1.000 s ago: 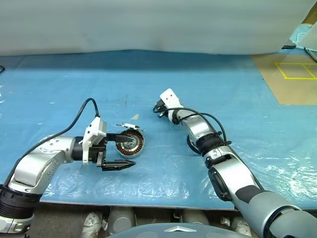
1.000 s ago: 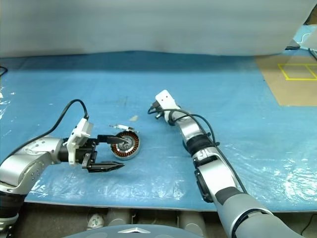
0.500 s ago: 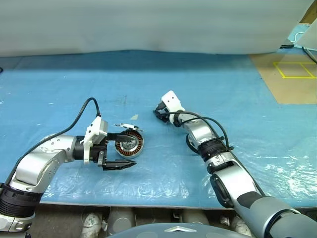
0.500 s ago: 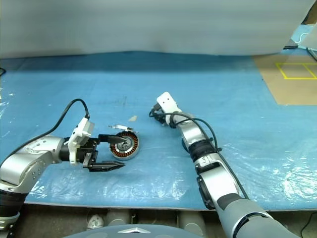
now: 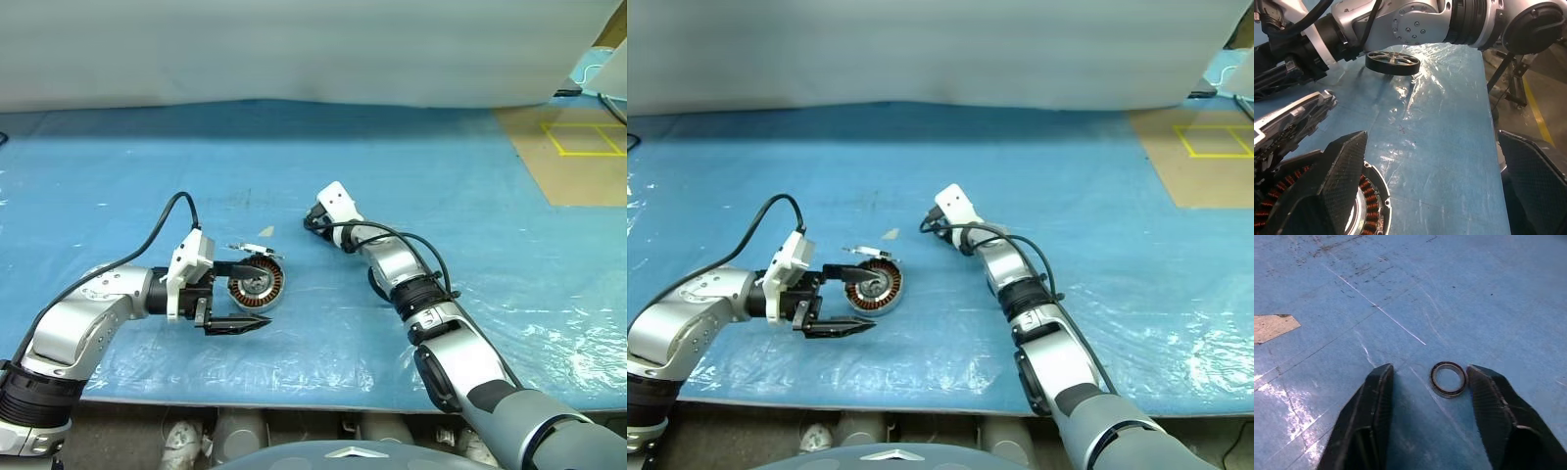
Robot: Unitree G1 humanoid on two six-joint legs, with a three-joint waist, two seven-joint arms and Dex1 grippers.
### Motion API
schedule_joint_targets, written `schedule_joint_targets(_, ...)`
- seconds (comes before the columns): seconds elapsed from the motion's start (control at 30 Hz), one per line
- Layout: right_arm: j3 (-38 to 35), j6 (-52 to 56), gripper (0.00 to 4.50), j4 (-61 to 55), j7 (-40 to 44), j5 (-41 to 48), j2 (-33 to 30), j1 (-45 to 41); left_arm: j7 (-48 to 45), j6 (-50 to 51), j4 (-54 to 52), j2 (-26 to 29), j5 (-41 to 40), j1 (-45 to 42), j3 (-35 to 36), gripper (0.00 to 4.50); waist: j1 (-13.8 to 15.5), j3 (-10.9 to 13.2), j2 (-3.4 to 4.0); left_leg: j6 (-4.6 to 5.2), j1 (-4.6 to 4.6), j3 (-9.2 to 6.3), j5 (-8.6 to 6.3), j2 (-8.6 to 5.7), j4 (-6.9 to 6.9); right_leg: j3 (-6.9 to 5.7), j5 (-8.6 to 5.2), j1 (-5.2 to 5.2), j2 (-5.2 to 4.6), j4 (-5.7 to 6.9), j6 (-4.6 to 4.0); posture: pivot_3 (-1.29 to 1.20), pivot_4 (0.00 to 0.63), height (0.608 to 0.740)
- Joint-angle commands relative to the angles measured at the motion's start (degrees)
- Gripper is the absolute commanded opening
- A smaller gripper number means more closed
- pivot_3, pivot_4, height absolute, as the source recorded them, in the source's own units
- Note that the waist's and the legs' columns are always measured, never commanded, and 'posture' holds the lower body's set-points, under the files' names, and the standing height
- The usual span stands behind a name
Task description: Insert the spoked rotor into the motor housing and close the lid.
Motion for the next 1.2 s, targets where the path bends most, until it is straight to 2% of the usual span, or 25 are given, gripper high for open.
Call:
schedule_joint_targets(0.03, 0.52, 1.31, 0.9, 0.13, 0.14, -0.18, -0.36, 1.19, -0.2, -0.69, -0.69, 0.09, -0.33, -0.43, 0.7, 4.5, 0.08, 0.0, 0.0, 0.0, 0.02, 0.0, 0.0, 0.0, 0.0, 0.0, 0.0, 0.02, 0.0, 0.0, 0.0, 0.0, 0.15, 0.74)
schedule_joint_targets(0.07, 0.61, 1.39, 0.59, -0.21, 0.34, -0.15, -0.33, 1.24, -0.24, -0.66, -0.71, 0.12, -0.36, -0.41, 0.72, 4.5, 0.09, 0.0, 0.0, 0.0, 0.02, 0.0, 0.0, 0.0, 0.0, 0.0, 0.0, 0.03, 0.0, 0.0, 0.0, 0.0, 0.15, 0.74)
schedule_joint_targets(0.1, 0.66, 1.6, 0.56, -0.71, 0.43, -0.14, -0.3, 1.28, -0.27, -0.58, -0.74, 0.17, -0.42, -0.4, 0.75, 4.5, 0.09, 0.0, 0.0, 0.0, 0.03, 0.0, 0.0, -0.01, 0.0, 0.0, 0.0, 0.04, -0.01, 0.0, 0.0, 0.0, 0.15, 0.74)
schedule_joint_targets(0.23, 1.89, 1.41, 0.56, -4.64, 1.85, -0.7, -1.17, 2.35, -0.44, -0.25, -0.93, 0.38, -0.79, -0.32, 0.96, 4.5, 0.09, 0.0, 0.0, 0.0, 0.02, 0.0, 0.0, 0.0, -0.05, 0.0, 0.0, 0.03, 0.0, -0.07, 0.0, 0.0, 0.15, 0.74)
schedule_joint_targets(0.37, 1.7, 4.31, 0.56, -19.39, 7.32, 2.06, -4.94, 6.95, -0.32, 0.93, -2.54, 0.87, -2.43, 0.26, 2.15, 4.5, 0.28, 0.01, 0.0, -0.01, -0.06, 0.0, 0.0, -0.02, -0.14, -0.03, 0.0, 0.01, 0.01, -0.23, 0.01, 0.0, 0.15, 0.74)
schedule_joint_targets(0.53, -4.03, 15.01, 0.56, -43.13, 15.52, 11.02, -13.86, 14.52, -0.65, 2.95, -7.34, 2.88, -6.23, 3.34, 4.99, 4.5, 0.49, 0.02, -0.01, -0.01, -0.19, -0.01, 0.0, -0.02, -0.18, -0.06, 0.01, -0.09, 0.01, -0.31, 0.04, 0.0, 0.15, 0.74)
schedule_joint_targets(0.63, -6.36, 22.11, 0.56, -53.04, 19.63, 17.1, -18.6, 17.76, -0.87, 3.69, -9.16, 3.99, -7.91, 4.99, 6.3, 4.5, 0.53, 0.02, 0.0, 0.0, -0.08, -0.01, 0.0, 0.0, -0.22, -0.05, 0.0, -0.04, 0.02, -0.3, 0.03, 0.0, 0.15, 0.74)
schedule_joint_targets(0.77, -5.37, 30.66, 0.56, -65.88, 31.21, 27.71, -29.86, 25.26, -0.92, 2.52, -7.83, 4.23, -7.21, 7.57, 7.74, 4.5, 0.9, 0.04, 0.06, 0.02, 0.15, 0.01, -0.01, 0.01, -0.32, 0.01, -0.03, 0.11, 0.03, -0.36, 0.06, 0.0, 0.15, 0.74)
schedule_joint_targets(0.83, -3.5, 31.13, 0.56, -67.05, 32.29, 28.61, -32.22, 26.36, -0.74, 0.59, -6.94, 3.7, -5.53, 8.68, 7.64, 4.5, 0.79, 0.04, 0.06, 0.04, 0.2, 0.04, -0.03, 0.01, -0.35, 0.05, -0.04, 0.15, 0.03, -0.42, 0.08, 0.0, 0.15, 0.74)
schedule_joint_targets(0.97, -1.13, 30.73, 0.56, -65.51, 31.89, 28.89, -32.69, 25.1, 2.14, -2.25, -5.23, 1.15, -3.46, 10.56, 8.14, 4.5, 0.69, 0.04, 0.07, 0.06, 0.35, 0.06, -0.03, 0.0, -0.33, 0.16, -0.08, 0.2, 0.02, -0.35, 0.17, 0.0, 0.15, 0.74)
schedule_joint_targets(1.07, 2.23, 29.07, 0.56, -61.22, 29.98, 27.28, -29.3, 21.28, 4.84, -6.92, -4.67, -1.08, -0.03, 15.43, 9.78, 4.5, 0.07, 0.03, 0.06, 0.05, 0.35, 0.07, -0.03, 0.01, -0.31, 0.21, -0.04, 0.19, 0.01, -0.34, 0.1, 0.0, 0.15, 0.74)
schedule_joint_targets(1.2, 5.76, 27.79, 0.56, -57.02, 30.03, 26.61, -26.32, 17.78, 7.92, -7.71, -4.62, -2.45, -0.44, 19.34, 13.49, 4.5, 0.22, 0.03, 0.05, 0.05, 0.3, 0.08, -0.03, 0.01, -0.36, 0.13, -0.04, 0.14, 0.04, -0.34, 0.06, 0.0, 0.15, 0.74)
